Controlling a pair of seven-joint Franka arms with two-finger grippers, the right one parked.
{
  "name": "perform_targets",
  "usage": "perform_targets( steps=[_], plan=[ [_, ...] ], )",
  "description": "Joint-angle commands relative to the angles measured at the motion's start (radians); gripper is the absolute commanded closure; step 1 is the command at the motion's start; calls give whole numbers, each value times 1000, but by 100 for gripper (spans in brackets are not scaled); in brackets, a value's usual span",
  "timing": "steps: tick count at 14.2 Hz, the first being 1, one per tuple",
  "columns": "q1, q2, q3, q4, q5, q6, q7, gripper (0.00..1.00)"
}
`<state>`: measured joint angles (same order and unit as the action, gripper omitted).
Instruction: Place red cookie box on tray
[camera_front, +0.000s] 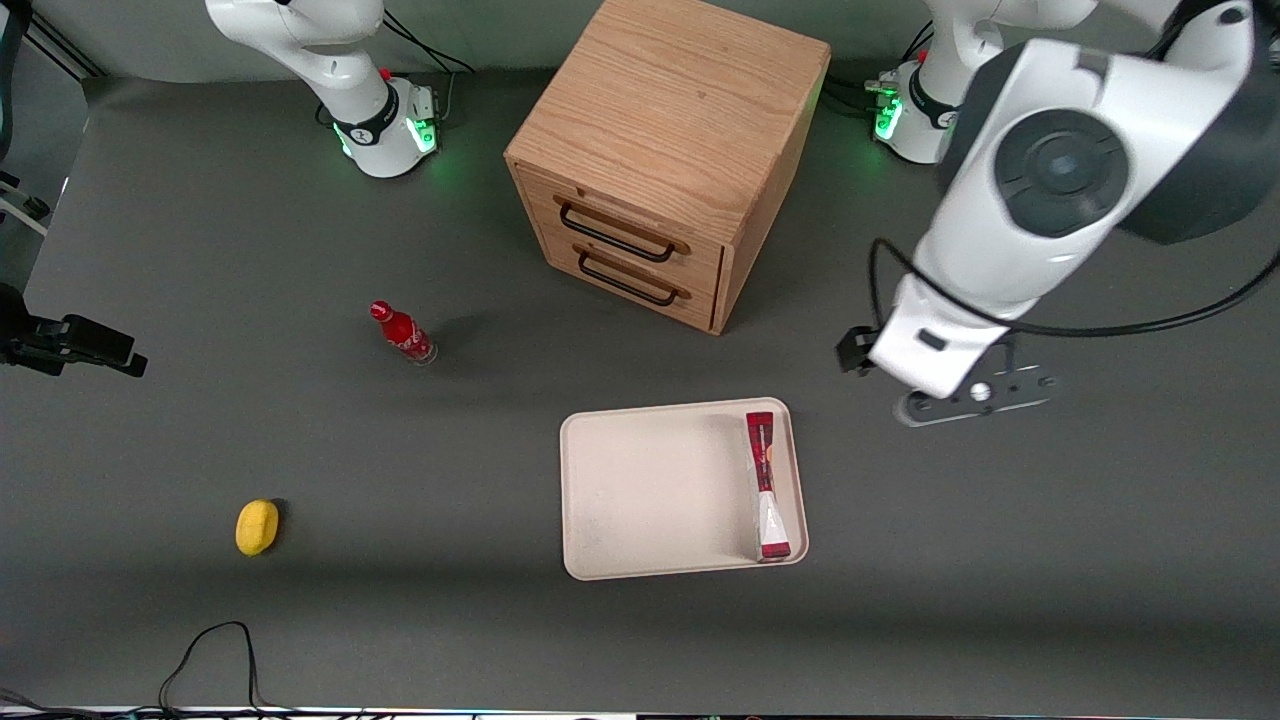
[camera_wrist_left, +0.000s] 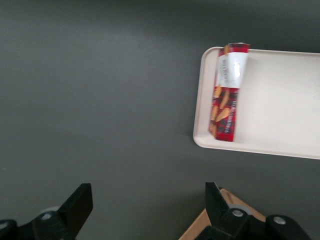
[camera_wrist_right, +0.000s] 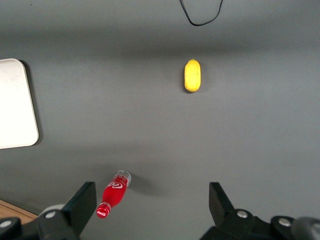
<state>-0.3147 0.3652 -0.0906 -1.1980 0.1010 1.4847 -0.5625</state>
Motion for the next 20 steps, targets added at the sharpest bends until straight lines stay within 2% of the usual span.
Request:
perform_targets(
  steps=[1, 4, 9, 11, 13, 20],
  plan=[
    [80, -182, -6, -263, -1, 101, 93, 0],
    [161, -264, -6, -388, -6, 167, 203, 0],
    [264, -318, -6, -492, -24, 243, 325, 0],
    [304, -316, -5, -492, -32, 264, 370, 0],
    [347, -312, -2, -485, -84, 276, 421, 0],
    [345, -284, 17, -405, -102, 203, 426, 0]
  ],
)
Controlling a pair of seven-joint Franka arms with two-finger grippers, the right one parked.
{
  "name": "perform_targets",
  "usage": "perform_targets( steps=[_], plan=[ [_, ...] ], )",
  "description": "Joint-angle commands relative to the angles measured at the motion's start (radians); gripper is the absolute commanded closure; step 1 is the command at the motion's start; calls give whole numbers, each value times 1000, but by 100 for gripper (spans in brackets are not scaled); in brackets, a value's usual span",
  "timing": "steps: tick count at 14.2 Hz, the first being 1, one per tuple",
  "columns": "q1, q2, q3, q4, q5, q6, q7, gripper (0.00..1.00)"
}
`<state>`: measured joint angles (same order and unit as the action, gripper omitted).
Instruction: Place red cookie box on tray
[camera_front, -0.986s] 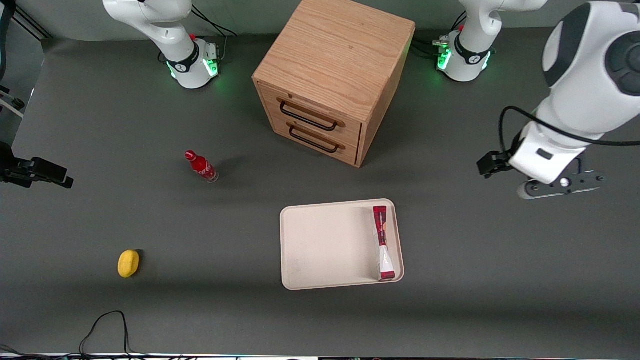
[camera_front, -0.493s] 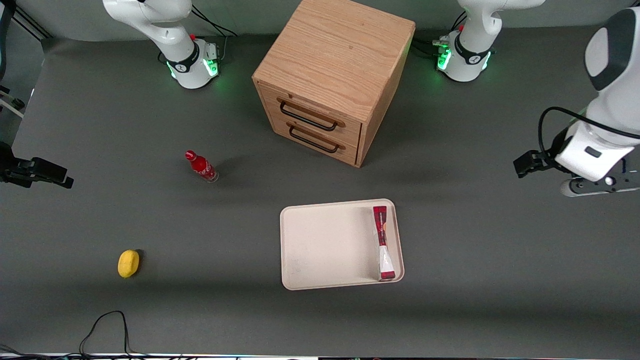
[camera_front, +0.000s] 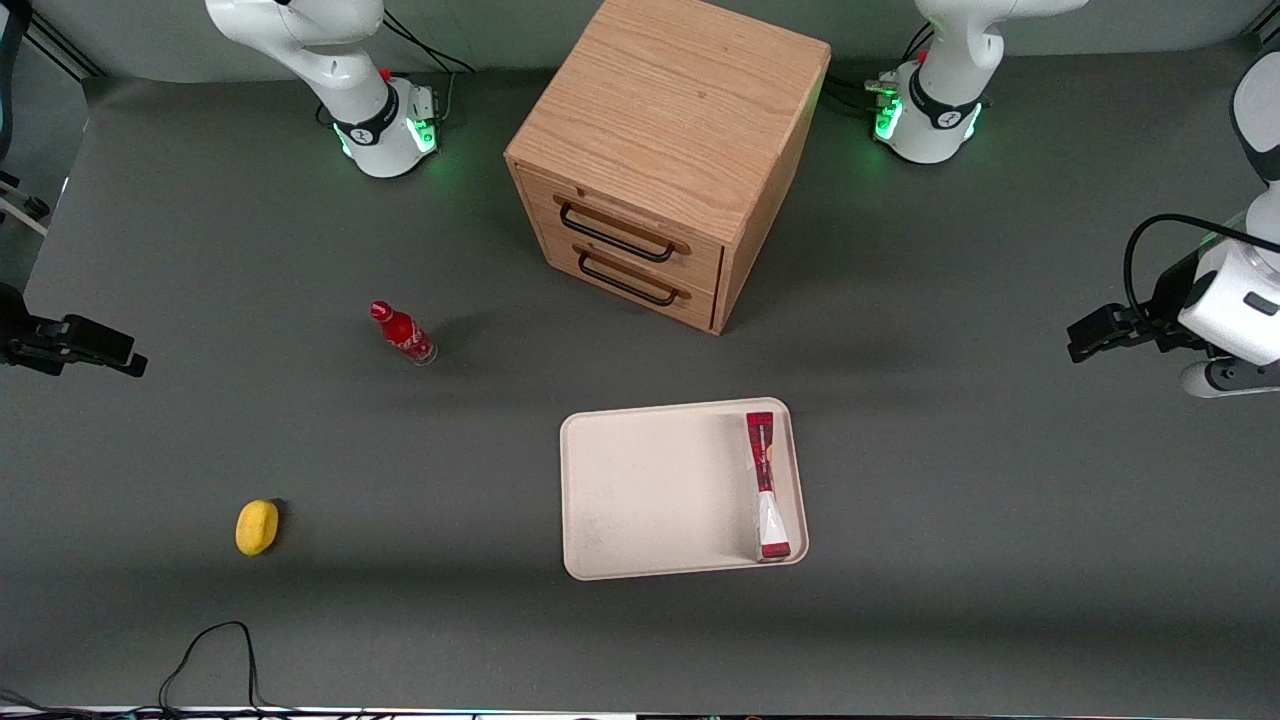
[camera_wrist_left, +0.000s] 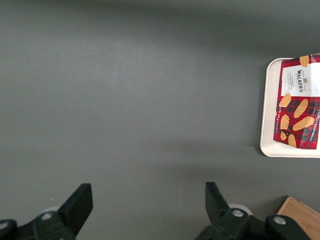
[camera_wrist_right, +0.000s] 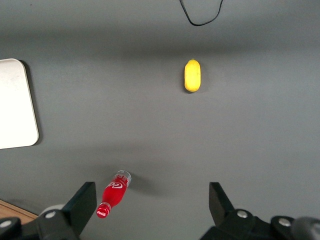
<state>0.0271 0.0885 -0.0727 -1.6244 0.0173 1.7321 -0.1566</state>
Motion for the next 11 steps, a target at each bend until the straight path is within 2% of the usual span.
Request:
perform_targets(
  steps=[1, 11],
  plan=[
    [5, -9, -1, 26, -23, -55, 37, 0],
    [5, -13, 1, 40, -22, -124, 74, 0]
  ],
)
